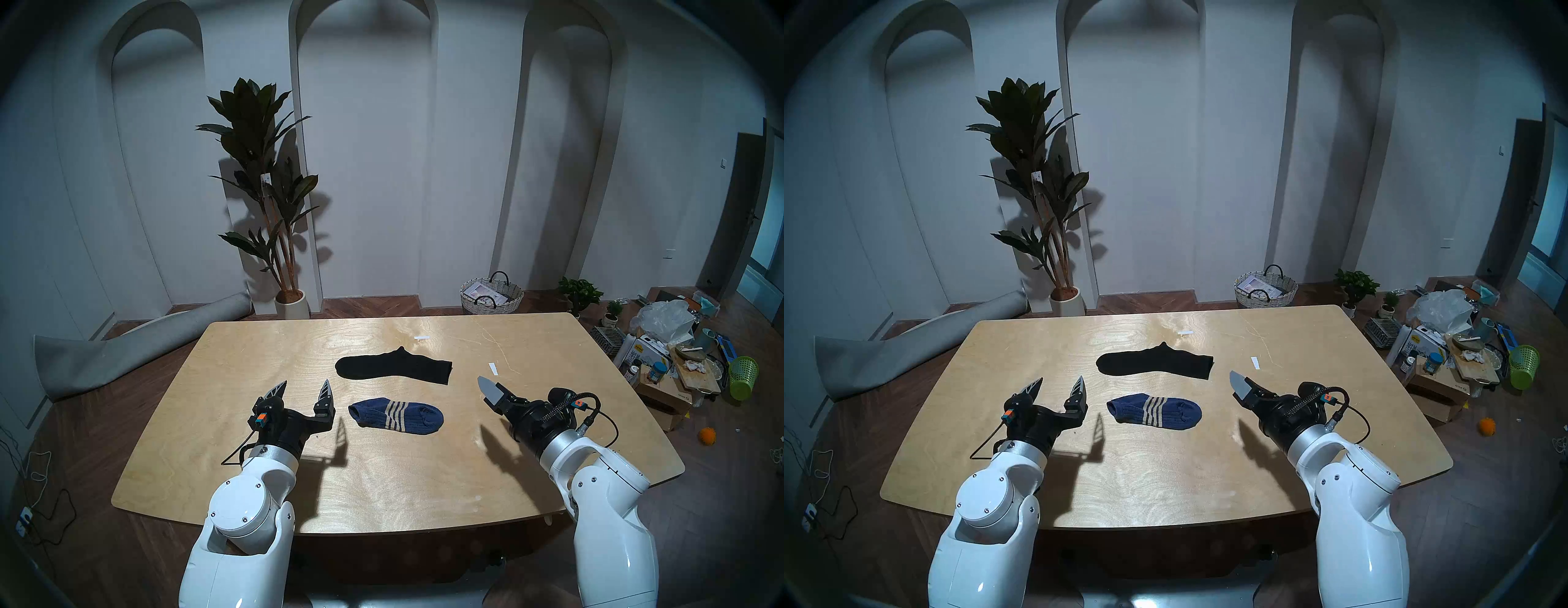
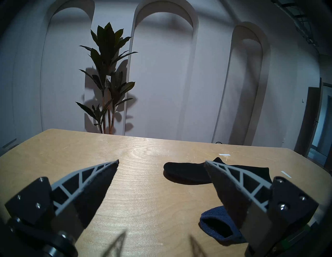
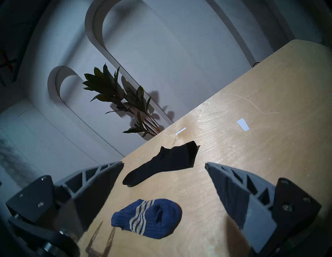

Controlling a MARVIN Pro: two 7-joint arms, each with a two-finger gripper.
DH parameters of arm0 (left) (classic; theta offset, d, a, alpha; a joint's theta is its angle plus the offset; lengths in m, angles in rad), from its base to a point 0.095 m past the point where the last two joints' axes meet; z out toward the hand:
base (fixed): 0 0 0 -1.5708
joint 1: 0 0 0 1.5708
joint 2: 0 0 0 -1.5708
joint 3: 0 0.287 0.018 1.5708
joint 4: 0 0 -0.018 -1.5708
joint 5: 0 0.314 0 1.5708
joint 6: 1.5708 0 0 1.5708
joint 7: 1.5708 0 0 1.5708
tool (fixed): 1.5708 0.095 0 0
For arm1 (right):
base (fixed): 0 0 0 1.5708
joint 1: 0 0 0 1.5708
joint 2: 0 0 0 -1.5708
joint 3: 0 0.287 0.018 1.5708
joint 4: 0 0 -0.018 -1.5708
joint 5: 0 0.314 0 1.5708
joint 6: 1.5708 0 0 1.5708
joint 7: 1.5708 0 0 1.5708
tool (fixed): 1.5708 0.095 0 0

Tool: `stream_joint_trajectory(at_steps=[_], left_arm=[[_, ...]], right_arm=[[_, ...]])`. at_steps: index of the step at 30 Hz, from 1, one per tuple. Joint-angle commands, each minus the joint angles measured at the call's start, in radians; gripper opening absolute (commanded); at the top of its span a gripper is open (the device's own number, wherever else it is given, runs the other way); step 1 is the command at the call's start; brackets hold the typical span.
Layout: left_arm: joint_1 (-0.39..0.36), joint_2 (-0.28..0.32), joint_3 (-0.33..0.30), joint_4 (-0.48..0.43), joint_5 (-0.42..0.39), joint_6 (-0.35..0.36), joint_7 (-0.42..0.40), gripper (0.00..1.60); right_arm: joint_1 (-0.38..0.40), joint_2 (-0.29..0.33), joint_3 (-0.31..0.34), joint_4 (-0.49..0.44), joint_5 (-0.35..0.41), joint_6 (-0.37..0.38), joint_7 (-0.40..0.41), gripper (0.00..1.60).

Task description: Fold socks in half once and place them neatly on the table

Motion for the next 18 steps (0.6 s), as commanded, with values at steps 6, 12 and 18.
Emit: stream_joint_trajectory(at_steps=[6, 12, 18], left_arm=[[0.005, -0.005, -0.008, -0.022, 0.002, -0.008, 0.009, 1.60], [0.006, -0.007, -0.011, -0.025, 0.001, -0.011, 0.011, 1.60], [0.005, -0.009, -0.010, -0.026, 0.001, -0.011, 0.015, 1.60]], right_arm=[[-0.007, -0.089, -0.022, 0.044, 0.342, 0.130, -0.011, 1.60], [0.001, -0.100, -0.020, 0.048, 0.506, 0.114, -0.058, 1.60], [0.022, -0.102, -0.025, 0.034, 0.603, 0.049, -0.172, 1.60]])
